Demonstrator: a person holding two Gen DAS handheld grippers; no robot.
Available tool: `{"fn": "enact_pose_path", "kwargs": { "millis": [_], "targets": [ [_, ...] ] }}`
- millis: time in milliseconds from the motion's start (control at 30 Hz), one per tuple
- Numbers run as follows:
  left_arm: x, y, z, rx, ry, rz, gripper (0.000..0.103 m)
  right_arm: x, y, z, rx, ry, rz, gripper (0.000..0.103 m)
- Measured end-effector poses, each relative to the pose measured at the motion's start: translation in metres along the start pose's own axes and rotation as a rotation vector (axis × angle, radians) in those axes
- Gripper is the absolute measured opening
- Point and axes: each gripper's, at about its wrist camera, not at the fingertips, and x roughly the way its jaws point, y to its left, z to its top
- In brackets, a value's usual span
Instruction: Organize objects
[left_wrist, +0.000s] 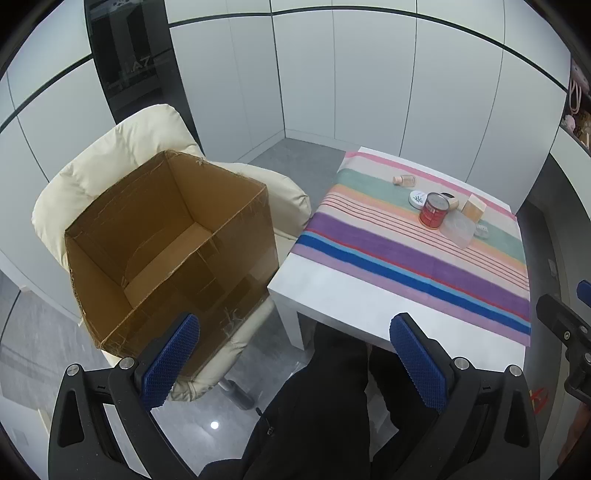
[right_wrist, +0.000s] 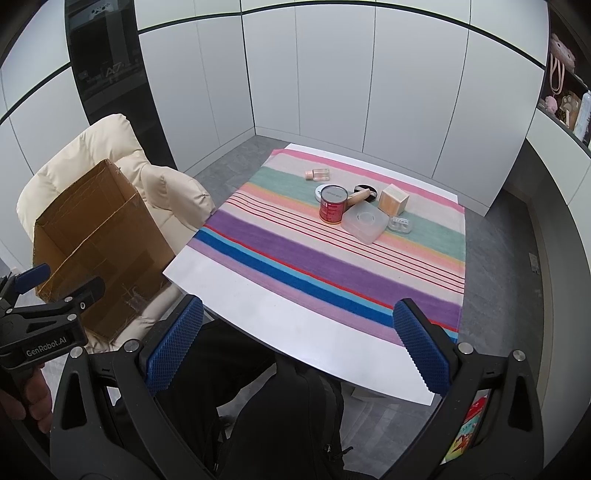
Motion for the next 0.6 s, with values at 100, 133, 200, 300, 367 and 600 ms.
{"fn": "enact_pose_path", "kwargs": {
  "millis": [100,133,200,300,367,600],
  "targets": [
    [-0.0016,0.0005,-0.0011,0.0,-0.005,-0.002,0.103,-0.0001,-0.0011,0.0002,0.001,-0.002,-0.002,0.103],
    [-0.002,0.0003,-0.0011,0.001,-0.006,-0.001,0.103,0.0001,-0.0014,0.0004,0.002,-0.002,-0.002,0.103],
    [-0.0025,-0.0005,-0.001,0.002,-0.009,0.002,0.103,0.0,-0.0012,0.0006,0.002,0.0,-0.002,0.103],
    [-0.0034,-0.0006,-0.0005,-0.009,-0.011,-0.003,0.103,-0.0003,-0.0028,0.0009,0.002,0.001,0.0,0.103],
    [-0.0037,-0.0001,0.0,-0.011,-0.013,-0.003,0.103,-0.0001,-0.0028,0.0012,0.0,0.001,-0.001,0.103],
    [-0.0029,-0.0016,0.0001,-0.009,-0.016,0.003,0.103,-0.0003,-0.005,0.0004,0.003,0.0,0.0,0.103]
  ]
}}
